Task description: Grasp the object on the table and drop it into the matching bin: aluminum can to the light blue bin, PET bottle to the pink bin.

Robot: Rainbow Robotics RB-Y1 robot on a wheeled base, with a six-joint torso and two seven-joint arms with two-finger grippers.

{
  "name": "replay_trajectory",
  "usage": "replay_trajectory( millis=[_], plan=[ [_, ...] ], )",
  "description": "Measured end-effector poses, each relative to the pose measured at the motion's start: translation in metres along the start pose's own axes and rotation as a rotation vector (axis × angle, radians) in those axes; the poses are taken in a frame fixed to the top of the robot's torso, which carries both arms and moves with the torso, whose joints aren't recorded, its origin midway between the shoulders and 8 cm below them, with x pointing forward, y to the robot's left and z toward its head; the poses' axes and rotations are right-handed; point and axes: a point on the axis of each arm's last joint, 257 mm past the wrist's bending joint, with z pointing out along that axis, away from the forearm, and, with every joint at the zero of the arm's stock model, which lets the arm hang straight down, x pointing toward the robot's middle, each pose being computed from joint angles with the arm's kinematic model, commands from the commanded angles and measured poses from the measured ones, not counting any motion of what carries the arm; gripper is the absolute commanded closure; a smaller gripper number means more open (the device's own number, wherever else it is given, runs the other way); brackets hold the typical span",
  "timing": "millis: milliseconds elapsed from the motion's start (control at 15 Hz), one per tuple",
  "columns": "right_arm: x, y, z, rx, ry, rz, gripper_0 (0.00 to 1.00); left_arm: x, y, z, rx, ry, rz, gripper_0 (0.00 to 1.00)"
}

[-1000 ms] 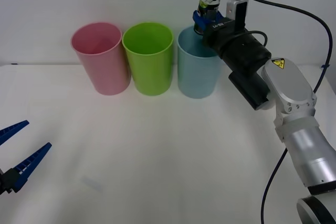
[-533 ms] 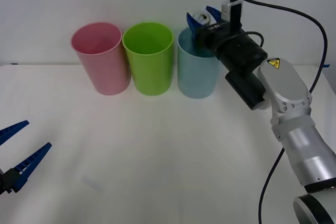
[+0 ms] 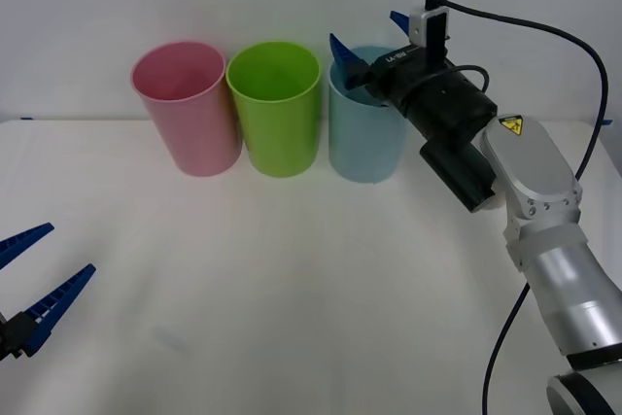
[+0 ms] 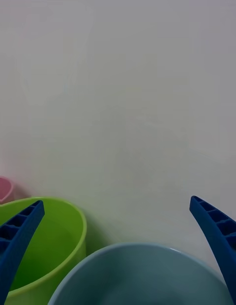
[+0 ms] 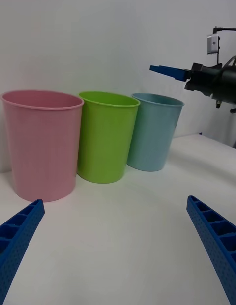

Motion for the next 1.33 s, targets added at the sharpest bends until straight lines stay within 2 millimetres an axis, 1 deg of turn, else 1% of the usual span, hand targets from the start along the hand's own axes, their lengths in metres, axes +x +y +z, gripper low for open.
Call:
replay_trajectory(
  millis=[267, 333, 533, 733, 1000, 1200, 1333],
  plan=[
    [-0.002, 0.006, -0.018, -0.037, -0.007, -0.019, 0.00, 0.000, 0.000, 0.000, 0.000, 0.000, 0.000, 0.00],
    [-0.001, 0.007, -0.025, -0.042, -0.007, -0.025, 0.00, 0.000, 0.000, 0.000, 0.000, 0.000, 0.000, 0.00],
    [-0.002, 0.014, -0.056, -0.071, -0.009, -0.057, 0.00, 0.000, 0.000, 0.000, 0.000, 0.000, 0.000, 0.00],
    [-0.002, 0.024, -0.095, -0.109, -0.004, -0.076, 0.00, 0.000, 0.000, 0.000, 0.000, 0.000, 0.000, 0.00],
    [0.003, 0.037, -0.155, -0.177, 0.035, -0.068, 0.00, 0.000, 0.000, 0.000, 0.000, 0.000, 0.000, 0.00],
    [0.012, 0.042, -0.197, -0.219, 0.073, -0.048, 0.00, 0.000, 0.000, 0.000, 0.000, 0.000, 0.000, 0.00],
    [0.020, 0.042, -0.219, -0.251, 0.098, -0.048, 0.00, 0.000, 0.000, 0.000, 0.000, 0.000, 0.000, 0.00]
  ],
)
